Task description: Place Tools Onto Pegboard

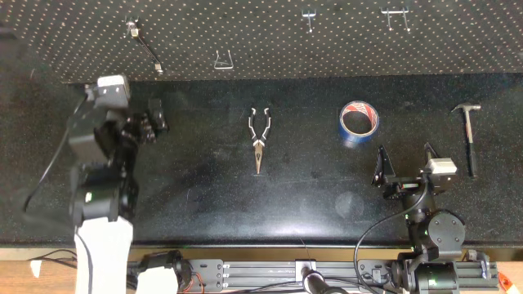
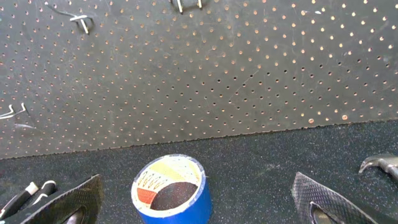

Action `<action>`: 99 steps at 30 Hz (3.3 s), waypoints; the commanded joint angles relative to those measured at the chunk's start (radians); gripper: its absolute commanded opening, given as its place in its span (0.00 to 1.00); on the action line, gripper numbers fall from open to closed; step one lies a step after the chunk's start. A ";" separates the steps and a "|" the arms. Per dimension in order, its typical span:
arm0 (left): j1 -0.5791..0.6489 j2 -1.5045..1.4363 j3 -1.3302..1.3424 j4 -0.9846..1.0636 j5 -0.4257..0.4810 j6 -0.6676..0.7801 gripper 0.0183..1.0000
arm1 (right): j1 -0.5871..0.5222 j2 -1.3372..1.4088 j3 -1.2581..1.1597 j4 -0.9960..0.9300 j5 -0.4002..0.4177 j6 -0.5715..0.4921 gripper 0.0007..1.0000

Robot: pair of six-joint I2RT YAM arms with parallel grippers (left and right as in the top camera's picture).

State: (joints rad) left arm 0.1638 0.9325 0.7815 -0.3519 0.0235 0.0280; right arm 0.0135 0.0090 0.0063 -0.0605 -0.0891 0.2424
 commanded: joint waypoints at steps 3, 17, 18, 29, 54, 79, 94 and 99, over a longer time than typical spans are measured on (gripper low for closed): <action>-0.014 -0.210 0.021 -0.166 0.082 -0.002 1.00 | 0.005 -0.008 -0.002 -0.005 -0.019 0.011 0.99; -0.272 0.001 0.021 -0.359 -0.008 -0.391 1.00 | 0.005 -0.008 -0.002 -0.005 -0.019 0.011 0.99; -0.328 0.024 0.021 -0.359 -0.041 -0.435 1.00 | 0.005 -0.008 -0.002 -0.005 -0.019 0.011 0.99; -0.616 0.361 0.092 -0.361 -0.042 -0.555 1.00 | 0.005 -0.008 -0.002 -0.005 -0.019 0.011 0.99; -0.618 0.888 0.466 -0.433 -0.034 -0.494 1.00 | 0.005 -0.008 -0.002 -0.005 -0.019 0.011 0.99; -0.650 0.972 0.466 -0.346 -0.106 -0.530 1.00 | 0.005 -0.008 -0.002 -0.005 -0.019 0.012 0.99; -0.650 0.974 0.466 -0.294 -0.111 -0.552 1.00 | 0.005 -0.008 -0.002 -0.005 -0.019 0.011 0.99; -0.650 0.988 0.466 -0.294 -0.110 -0.552 1.00 | 0.005 -0.008 -0.002 -0.005 -0.019 0.011 0.99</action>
State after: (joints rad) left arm -0.4854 1.8942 1.2278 -0.6483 -0.0711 -0.5034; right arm 0.0135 0.0090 0.0063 -0.0605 -0.0917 0.2424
